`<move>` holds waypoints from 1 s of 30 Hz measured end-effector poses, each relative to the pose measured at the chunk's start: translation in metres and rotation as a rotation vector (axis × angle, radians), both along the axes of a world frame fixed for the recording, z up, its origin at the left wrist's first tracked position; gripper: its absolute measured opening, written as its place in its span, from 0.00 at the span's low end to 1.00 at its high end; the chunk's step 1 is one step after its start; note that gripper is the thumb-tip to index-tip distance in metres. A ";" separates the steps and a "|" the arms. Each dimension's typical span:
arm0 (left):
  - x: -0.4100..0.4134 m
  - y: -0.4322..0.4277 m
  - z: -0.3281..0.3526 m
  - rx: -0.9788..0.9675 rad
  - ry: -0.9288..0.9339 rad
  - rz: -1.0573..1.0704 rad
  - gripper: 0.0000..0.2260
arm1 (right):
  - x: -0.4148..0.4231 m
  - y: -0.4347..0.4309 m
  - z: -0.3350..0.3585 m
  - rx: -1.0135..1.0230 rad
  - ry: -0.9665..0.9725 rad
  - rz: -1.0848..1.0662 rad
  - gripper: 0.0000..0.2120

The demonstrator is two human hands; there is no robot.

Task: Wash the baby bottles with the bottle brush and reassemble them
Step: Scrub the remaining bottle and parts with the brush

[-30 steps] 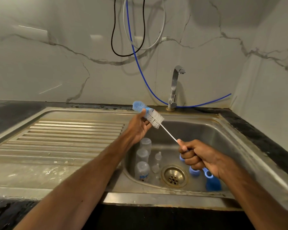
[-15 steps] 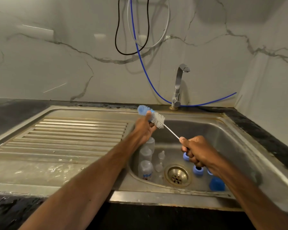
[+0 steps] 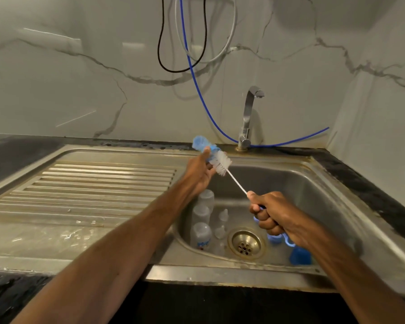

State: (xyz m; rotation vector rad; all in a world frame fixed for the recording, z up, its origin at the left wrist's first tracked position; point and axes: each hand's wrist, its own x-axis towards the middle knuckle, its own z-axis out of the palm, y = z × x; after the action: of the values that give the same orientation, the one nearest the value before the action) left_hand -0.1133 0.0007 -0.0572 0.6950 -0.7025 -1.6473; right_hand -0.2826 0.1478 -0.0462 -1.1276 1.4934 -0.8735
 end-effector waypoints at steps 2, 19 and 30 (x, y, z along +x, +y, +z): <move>0.005 -0.004 -0.005 0.040 0.011 0.061 0.19 | 0.001 0.003 0.000 0.008 0.043 0.049 0.22; -0.019 0.018 -0.015 0.064 -0.113 -0.040 0.16 | 0.016 -0.010 0.000 -0.056 0.095 -0.080 0.18; 0.001 -0.001 -0.012 0.102 -0.049 0.126 0.19 | 0.022 0.008 0.008 -0.084 0.187 -0.004 0.19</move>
State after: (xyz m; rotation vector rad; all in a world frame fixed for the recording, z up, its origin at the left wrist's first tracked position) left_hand -0.1119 -0.0003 -0.0691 0.8388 -0.5999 -1.5628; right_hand -0.2607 0.1561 -0.0378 -1.2979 1.6235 -0.8596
